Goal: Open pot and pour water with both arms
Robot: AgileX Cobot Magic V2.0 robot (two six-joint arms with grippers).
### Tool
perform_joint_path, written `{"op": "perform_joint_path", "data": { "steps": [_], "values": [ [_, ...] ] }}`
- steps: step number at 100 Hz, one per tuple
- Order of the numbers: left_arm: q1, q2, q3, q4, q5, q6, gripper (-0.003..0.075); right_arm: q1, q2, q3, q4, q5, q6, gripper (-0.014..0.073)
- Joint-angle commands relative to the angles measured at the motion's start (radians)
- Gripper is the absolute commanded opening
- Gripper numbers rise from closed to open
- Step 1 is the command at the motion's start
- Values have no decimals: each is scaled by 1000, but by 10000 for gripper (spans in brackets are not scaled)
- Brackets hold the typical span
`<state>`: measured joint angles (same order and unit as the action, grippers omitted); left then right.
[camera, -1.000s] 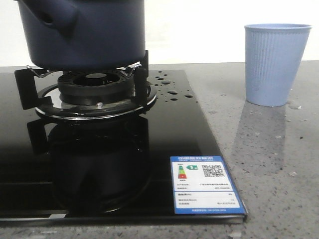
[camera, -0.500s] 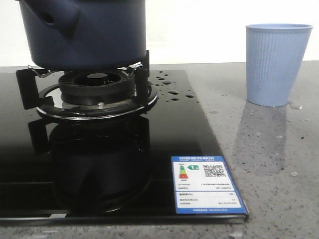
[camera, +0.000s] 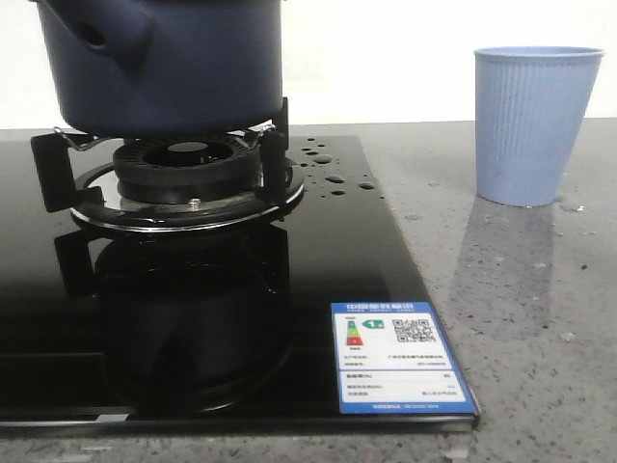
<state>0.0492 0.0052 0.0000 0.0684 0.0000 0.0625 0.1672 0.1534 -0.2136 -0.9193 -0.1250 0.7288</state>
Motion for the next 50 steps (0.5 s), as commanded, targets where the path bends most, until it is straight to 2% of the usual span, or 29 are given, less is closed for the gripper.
{"op": "perform_joint_path", "data": {
  "steps": [1,17,50],
  "values": [
    [1,-22,39,7,35,-20,-19,-5,10,-23,-3,-47,-2,-74],
    [-3,-35,39,-51,205,-20,-19,-5,10,-23,-3,-47,-2,-74],
    [-3,-35,39,-88,225,-20,-20,-5,10,-23,-3,-47,-2,-74]
  ]
}}
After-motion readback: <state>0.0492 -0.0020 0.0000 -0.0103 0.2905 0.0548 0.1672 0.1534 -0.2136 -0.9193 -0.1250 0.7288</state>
